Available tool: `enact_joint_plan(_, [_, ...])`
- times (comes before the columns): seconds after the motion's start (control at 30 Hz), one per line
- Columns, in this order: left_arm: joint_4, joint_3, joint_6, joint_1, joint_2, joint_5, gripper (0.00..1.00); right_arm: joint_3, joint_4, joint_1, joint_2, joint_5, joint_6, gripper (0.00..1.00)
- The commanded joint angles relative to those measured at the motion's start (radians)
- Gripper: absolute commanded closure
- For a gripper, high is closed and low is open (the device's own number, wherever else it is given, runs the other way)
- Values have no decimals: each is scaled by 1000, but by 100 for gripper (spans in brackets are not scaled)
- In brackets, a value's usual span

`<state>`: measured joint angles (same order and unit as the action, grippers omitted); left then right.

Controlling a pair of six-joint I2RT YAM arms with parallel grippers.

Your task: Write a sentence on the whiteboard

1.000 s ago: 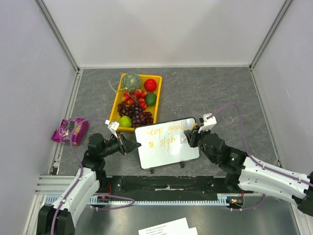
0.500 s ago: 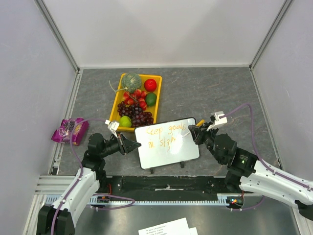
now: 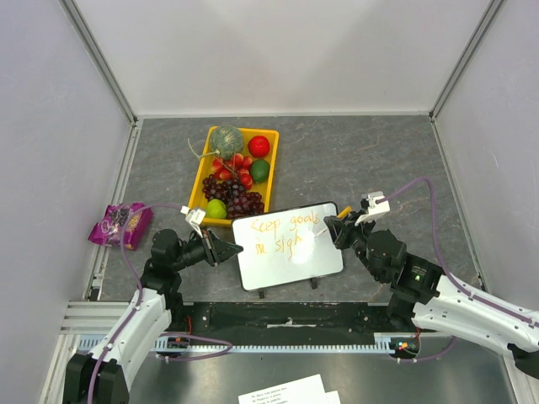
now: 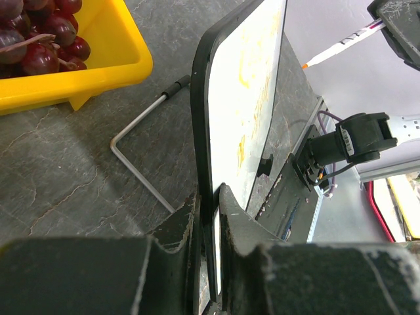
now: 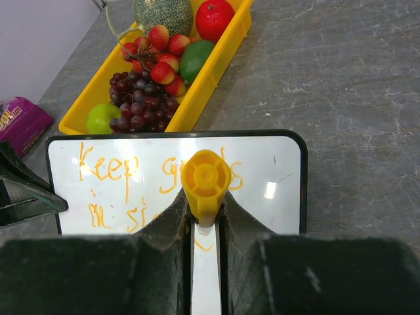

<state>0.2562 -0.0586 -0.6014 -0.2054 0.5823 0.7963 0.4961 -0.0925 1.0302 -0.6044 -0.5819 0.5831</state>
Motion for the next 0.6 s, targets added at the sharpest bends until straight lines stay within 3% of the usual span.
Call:
enact_joint_plan(0.0, [23, 3, 31, 0, -7, -25, 98, -20, 30, -1, 9, -32, 6, 100])
enact_joint_plan(0.57, [20, 5, 29, 1, -10, -25, 98, -96, 165, -2, -43, -21, -11, 100])
